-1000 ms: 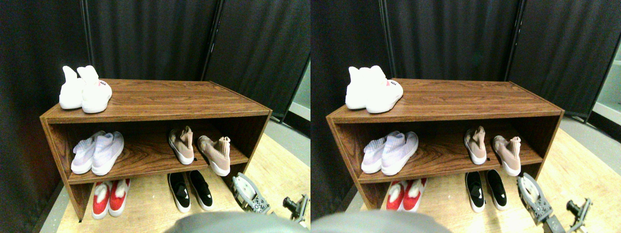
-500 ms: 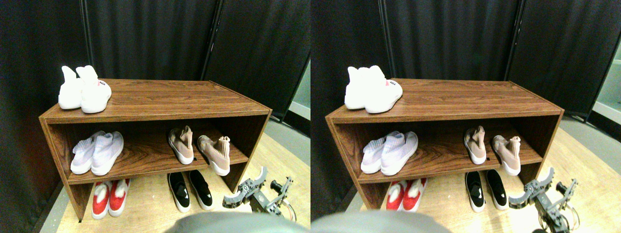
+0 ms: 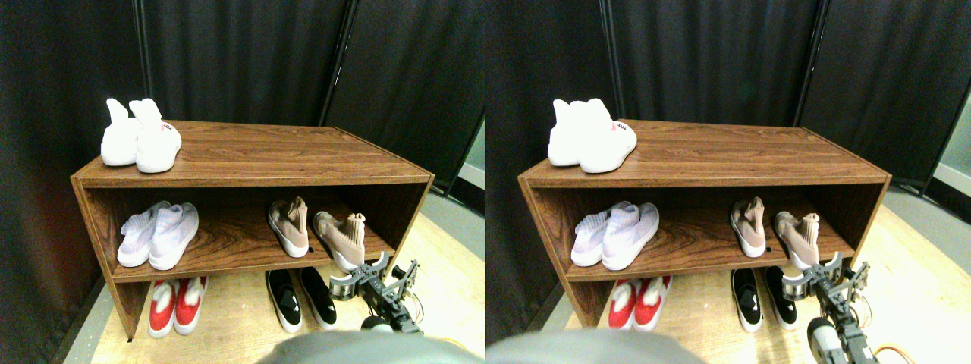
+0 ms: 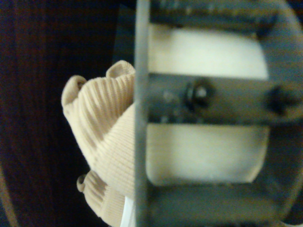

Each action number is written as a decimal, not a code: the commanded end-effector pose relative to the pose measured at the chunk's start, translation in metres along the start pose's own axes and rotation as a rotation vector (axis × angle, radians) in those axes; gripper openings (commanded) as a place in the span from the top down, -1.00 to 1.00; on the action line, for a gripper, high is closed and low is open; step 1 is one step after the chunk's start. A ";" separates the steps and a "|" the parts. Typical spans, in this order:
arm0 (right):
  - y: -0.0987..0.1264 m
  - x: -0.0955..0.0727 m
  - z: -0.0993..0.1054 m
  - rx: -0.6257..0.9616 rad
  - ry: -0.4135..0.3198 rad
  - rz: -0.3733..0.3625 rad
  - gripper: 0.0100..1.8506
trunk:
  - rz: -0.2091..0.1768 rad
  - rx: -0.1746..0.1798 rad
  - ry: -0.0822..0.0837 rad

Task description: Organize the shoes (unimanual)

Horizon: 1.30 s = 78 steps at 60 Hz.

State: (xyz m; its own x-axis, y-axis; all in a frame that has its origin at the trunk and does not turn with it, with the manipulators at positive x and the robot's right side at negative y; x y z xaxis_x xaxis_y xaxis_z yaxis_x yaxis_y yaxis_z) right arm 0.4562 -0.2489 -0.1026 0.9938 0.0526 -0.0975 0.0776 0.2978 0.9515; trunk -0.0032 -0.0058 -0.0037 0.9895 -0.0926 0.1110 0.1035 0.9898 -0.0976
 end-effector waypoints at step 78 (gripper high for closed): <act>0.030 -0.058 0.026 -0.115 0.000 0.127 -0.27 | 0.005 -0.011 -0.006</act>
State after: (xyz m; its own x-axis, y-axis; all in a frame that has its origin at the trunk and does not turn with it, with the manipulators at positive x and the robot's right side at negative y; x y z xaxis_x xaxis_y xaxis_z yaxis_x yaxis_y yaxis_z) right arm 0.4191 -0.2660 -0.0763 0.9939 0.1025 -0.0405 -0.0005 0.3717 0.9283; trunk -0.0012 -0.0041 -0.0032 0.9896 -0.0883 0.1134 0.0991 0.9907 -0.0931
